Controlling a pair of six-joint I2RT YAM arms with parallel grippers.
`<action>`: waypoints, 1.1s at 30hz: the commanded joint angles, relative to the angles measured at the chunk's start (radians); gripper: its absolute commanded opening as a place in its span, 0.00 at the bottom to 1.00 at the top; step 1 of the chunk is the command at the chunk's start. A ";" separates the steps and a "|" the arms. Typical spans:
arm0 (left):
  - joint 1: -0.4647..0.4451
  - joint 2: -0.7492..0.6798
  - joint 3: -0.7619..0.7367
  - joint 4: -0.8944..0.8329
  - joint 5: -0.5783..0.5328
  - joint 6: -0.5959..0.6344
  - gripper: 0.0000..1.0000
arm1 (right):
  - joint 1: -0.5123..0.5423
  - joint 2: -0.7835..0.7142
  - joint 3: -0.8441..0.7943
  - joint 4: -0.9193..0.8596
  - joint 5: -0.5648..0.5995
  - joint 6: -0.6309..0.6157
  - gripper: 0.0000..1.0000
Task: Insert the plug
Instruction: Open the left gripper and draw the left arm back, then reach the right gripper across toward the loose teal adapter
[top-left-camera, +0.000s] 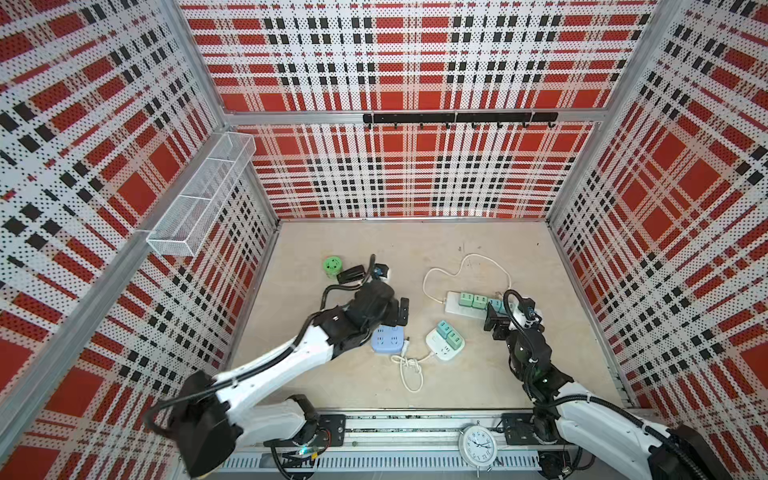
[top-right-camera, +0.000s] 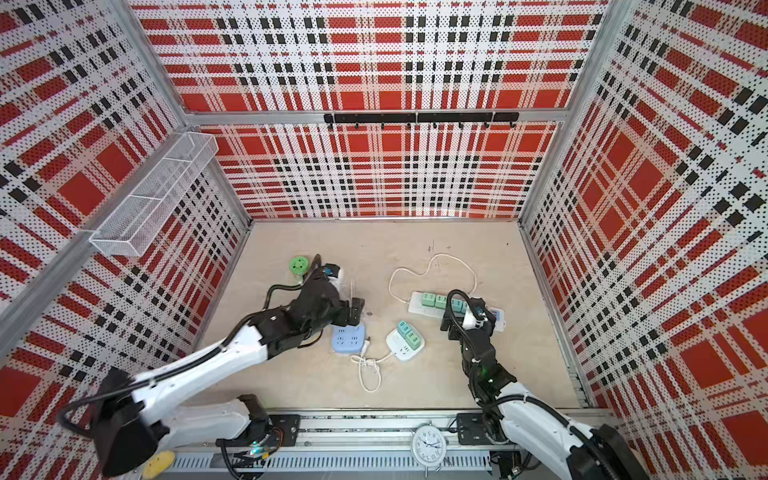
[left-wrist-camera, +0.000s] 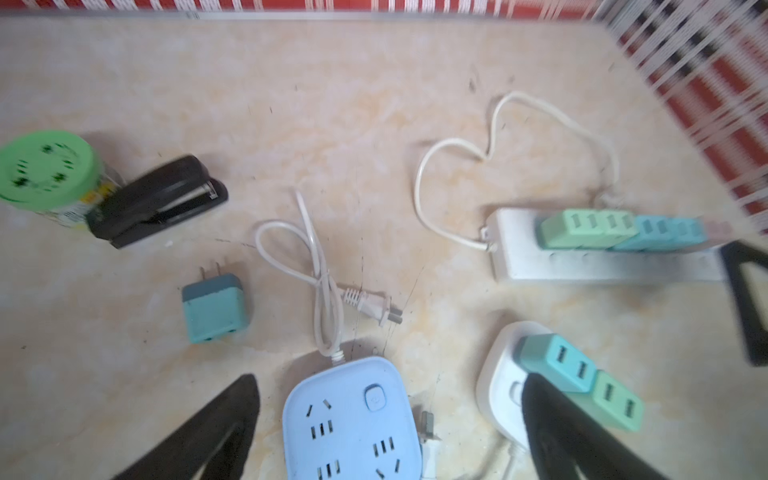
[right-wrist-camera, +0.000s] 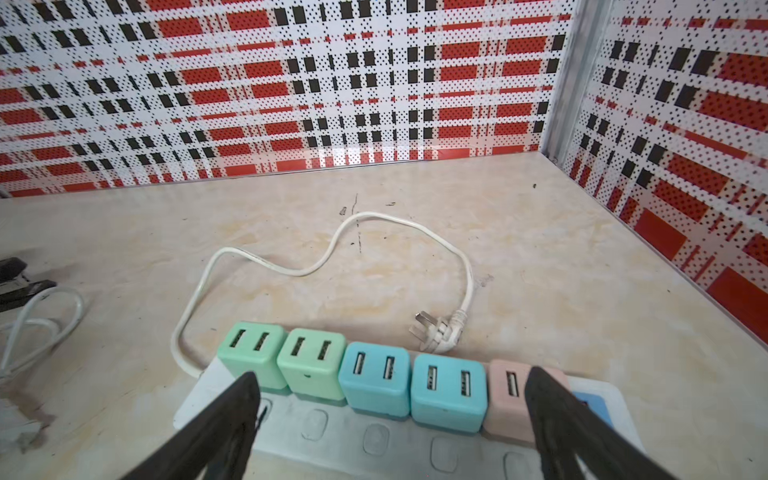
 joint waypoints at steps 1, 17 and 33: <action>0.049 -0.139 -0.118 -0.041 -0.051 -0.016 0.99 | -0.004 0.018 0.033 0.064 0.046 0.013 1.00; 0.404 -0.457 -0.422 -0.035 -0.076 -0.100 0.99 | 0.157 0.045 0.371 -0.439 -0.161 0.255 0.76; 0.407 -0.772 -0.537 -0.075 -0.047 -0.157 0.99 | 0.445 0.746 0.885 -0.541 -0.122 0.284 0.70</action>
